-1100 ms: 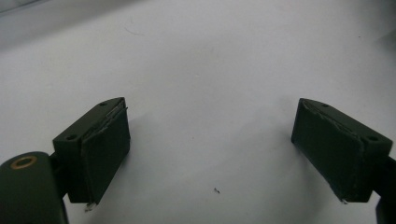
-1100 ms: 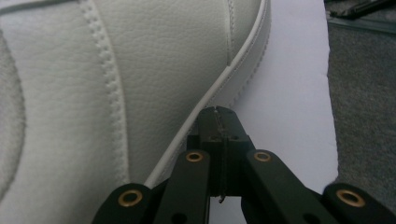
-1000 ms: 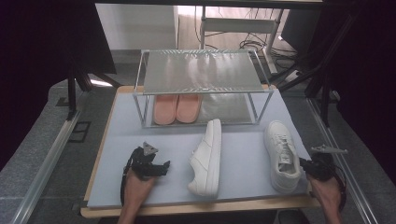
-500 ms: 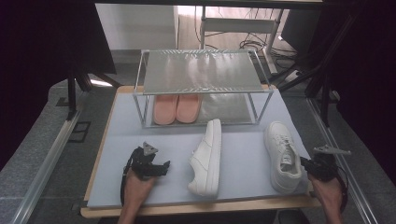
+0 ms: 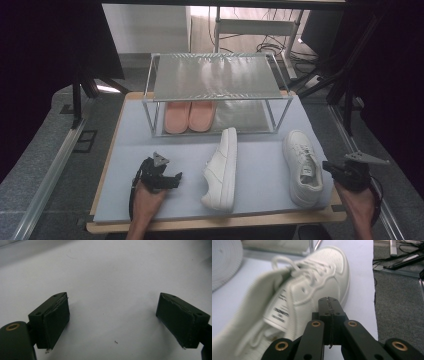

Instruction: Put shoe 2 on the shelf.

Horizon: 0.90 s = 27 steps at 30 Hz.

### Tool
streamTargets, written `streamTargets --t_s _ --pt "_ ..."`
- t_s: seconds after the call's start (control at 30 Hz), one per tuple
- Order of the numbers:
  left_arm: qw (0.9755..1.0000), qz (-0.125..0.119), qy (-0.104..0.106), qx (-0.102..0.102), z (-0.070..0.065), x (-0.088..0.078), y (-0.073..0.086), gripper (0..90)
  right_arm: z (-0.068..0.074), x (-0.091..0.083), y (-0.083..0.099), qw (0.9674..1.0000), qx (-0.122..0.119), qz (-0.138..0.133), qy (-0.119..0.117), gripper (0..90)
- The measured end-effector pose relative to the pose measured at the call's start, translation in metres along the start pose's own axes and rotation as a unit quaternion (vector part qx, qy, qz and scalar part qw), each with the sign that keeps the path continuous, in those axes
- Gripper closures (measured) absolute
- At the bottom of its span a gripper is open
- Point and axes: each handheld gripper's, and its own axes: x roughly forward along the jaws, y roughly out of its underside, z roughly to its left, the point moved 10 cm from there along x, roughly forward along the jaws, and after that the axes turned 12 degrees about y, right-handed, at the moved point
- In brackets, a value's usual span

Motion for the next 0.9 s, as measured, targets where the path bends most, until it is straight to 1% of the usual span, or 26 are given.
streamTargets --t_s 0.03,0.07,0.27,0.43,0.67,0.9 --pt "1.0000 -0.001 0.000 -0.001 0.000 0.000 0.000 11.6 0.001 -0.002 -0.002 1.0000 0.001 -0.002 -0.002 90.0" --pt "1.0000 0.002 0.000 0.001 0.000 0.000 0.000 11.6 0.003 -0.005 -0.006 1.0000 -0.003 -0.005 -0.004 90.0" --pt "1.0000 0.001 0.000 0.001 0.000 0.000 0.000 11.6 0.014 -0.016 -0.019 0.9996 -0.017 -0.015 -0.016 90.0" --pt "1.0000 0.001 0.000 0.002 0.000 0.000 0.000 11.6 0.029 -0.022 -0.031 0.9987 -0.034 -0.026 -0.030 90.0" --pt "1.0000 0.001 0.000 0.002 0.000 0.000 0.000 11.6 0.051 -0.023 -0.040 0.9971 -0.043 -0.033 -0.053 90.0" --pt "1.0000 0.003 0.000 0.003 0.000 0.000 0.000 11.6 0.077 -0.019 -0.046 0.9946 -0.060 -0.036 -0.077 90.0"
